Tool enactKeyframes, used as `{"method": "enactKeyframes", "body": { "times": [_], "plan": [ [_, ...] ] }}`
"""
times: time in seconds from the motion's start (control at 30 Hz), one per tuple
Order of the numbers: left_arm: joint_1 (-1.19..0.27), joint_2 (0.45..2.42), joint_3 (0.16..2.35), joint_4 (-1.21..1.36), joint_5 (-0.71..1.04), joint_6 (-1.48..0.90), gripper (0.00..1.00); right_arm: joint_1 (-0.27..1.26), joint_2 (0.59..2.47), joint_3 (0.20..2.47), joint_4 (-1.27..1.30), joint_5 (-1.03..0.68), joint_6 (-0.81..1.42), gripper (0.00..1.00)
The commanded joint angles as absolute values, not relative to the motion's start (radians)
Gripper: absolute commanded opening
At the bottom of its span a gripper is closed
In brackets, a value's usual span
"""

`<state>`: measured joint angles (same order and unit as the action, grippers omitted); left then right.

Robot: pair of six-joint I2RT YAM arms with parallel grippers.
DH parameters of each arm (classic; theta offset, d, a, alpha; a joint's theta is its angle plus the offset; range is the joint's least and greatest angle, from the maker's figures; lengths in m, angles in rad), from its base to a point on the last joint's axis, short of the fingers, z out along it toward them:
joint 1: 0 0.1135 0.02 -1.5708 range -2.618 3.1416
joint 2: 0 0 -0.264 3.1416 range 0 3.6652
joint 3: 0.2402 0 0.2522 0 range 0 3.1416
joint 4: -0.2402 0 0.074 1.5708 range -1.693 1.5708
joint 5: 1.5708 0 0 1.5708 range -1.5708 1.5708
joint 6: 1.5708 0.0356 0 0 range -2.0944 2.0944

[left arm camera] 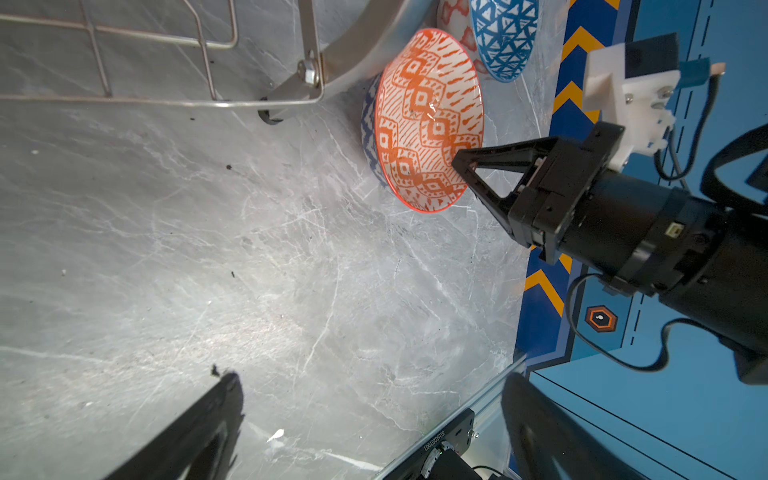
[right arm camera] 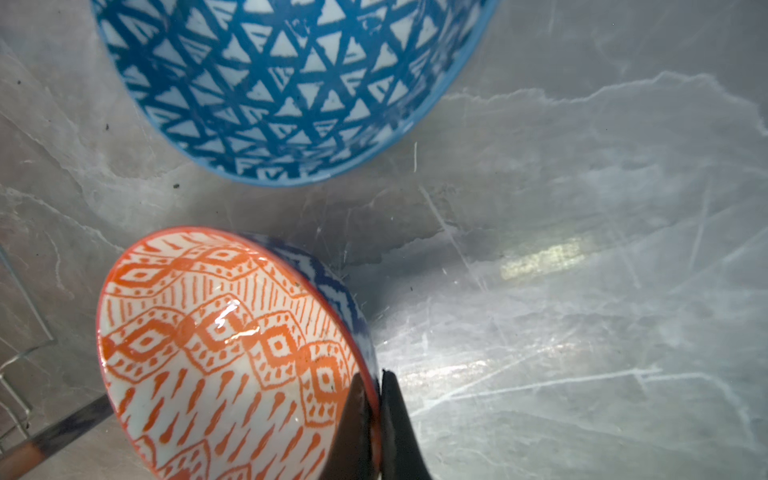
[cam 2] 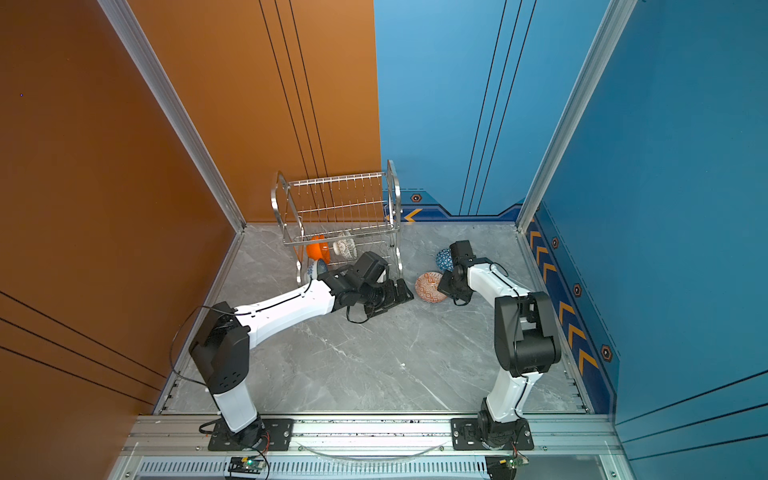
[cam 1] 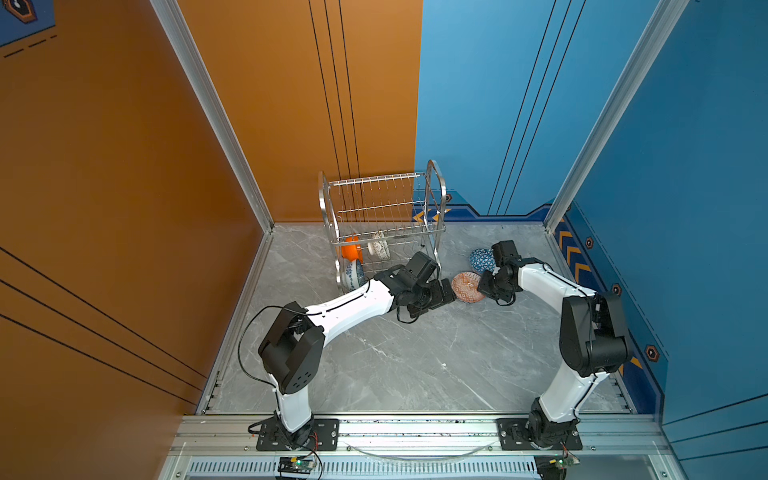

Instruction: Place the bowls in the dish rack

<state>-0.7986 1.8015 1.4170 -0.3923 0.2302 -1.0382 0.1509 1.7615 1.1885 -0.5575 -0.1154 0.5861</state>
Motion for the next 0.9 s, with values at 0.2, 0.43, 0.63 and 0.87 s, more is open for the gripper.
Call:
{"method": "enactKeyframes", "body": {
  "times": [0.2,0.43,0.63,0.87],
  "plan": [
    [-0.79,1.782,1.388,-0.454,0.153,-0.986,0.98,0.287,1.551,1.029,-0.622,-0.115,0.587,0.0],
    [-0.759,1.681,1.267,-0.454,0.117,-1.001,0.99,0.454,1.533,1.01,-0.618,-0.113,0.623,0.0],
    [-0.716,1.551,1.126,-0.454,0.09,-1.021,1.0,0.598,1.624,1.073,-0.576,-0.104,0.673,0.0],
    [-0.644,1.382,0.939,-0.463,0.088,-1.042,0.98,0.695,1.756,1.196,-0.568,-0.095,0.693,0.0]
  ]
}}
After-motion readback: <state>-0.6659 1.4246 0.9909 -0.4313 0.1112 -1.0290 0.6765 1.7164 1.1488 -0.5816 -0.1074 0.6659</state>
